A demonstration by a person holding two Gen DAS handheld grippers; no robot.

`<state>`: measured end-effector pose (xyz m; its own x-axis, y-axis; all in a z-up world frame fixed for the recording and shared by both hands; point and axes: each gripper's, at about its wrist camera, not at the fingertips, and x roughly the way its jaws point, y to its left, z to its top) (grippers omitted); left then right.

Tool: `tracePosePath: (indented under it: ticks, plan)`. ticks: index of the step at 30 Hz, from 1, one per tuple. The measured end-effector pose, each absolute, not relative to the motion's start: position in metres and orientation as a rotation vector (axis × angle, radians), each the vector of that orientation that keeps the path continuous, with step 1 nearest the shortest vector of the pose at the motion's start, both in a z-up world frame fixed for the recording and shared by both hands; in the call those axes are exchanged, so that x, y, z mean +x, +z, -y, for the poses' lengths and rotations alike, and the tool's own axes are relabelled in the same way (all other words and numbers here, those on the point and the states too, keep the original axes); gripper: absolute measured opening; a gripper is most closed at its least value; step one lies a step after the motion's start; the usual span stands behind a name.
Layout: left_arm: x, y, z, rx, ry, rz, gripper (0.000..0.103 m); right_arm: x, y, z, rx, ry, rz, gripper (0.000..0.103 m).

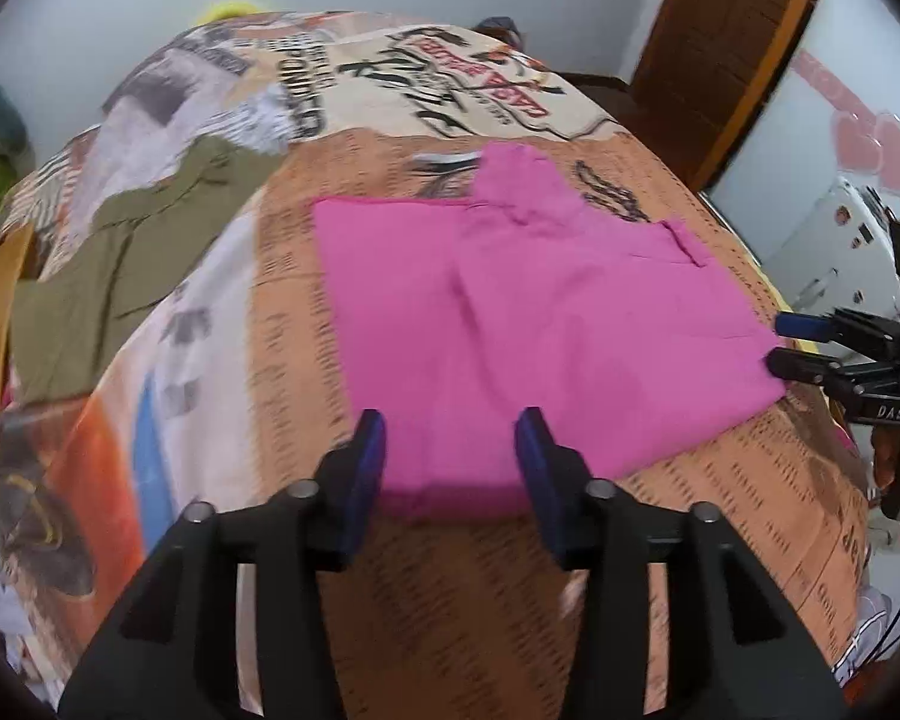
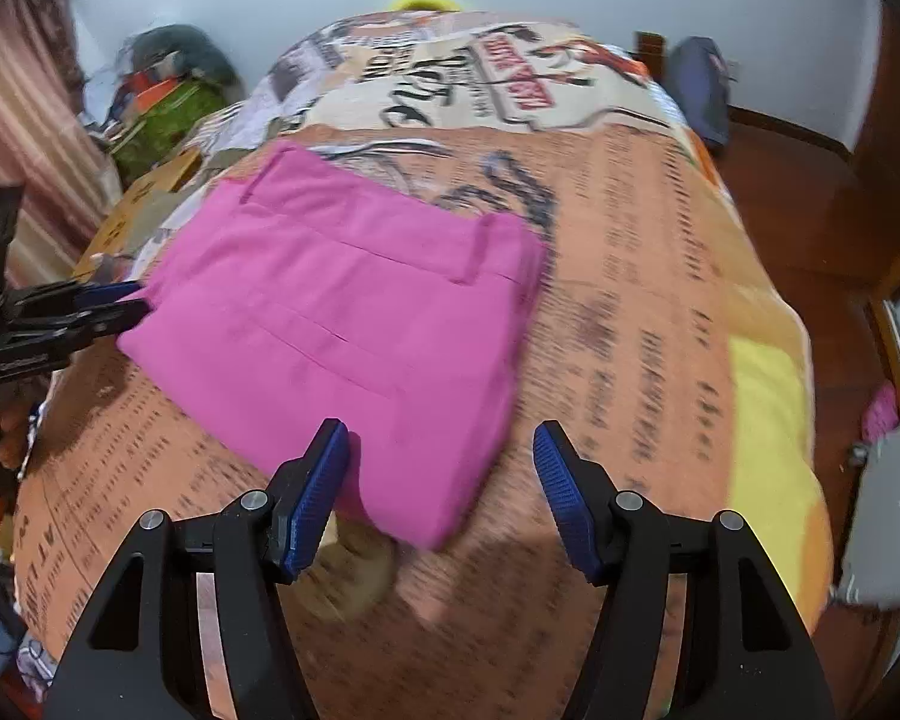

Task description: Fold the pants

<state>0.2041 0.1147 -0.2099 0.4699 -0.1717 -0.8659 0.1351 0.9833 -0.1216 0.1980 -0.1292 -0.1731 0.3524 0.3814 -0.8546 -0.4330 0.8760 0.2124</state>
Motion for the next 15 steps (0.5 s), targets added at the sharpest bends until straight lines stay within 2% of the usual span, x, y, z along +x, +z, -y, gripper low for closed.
tracePosePath:
  ticks: [3, 8, 15]
  plan:
    - [0.196, -0.21, -0.127, -0.034, -0.147, -1.074, 0.049, 0.195, -0.174, 0.142, -0.028, 0.507, -1.103, 0.06]
    - [0.192, -0.202, -0.14, -0.053, -0.075, -1.074, 0.057, 0.196, -0.173, 0.152, -0.042, 0.447, -1.101, 0.06]
    - [0.203, -0.179, -0.13, -0.024, -0.077, -1.009, 0.06, 0.208, -0.16, 0.15, -0.015, 0.446, -1.047, 0.06]
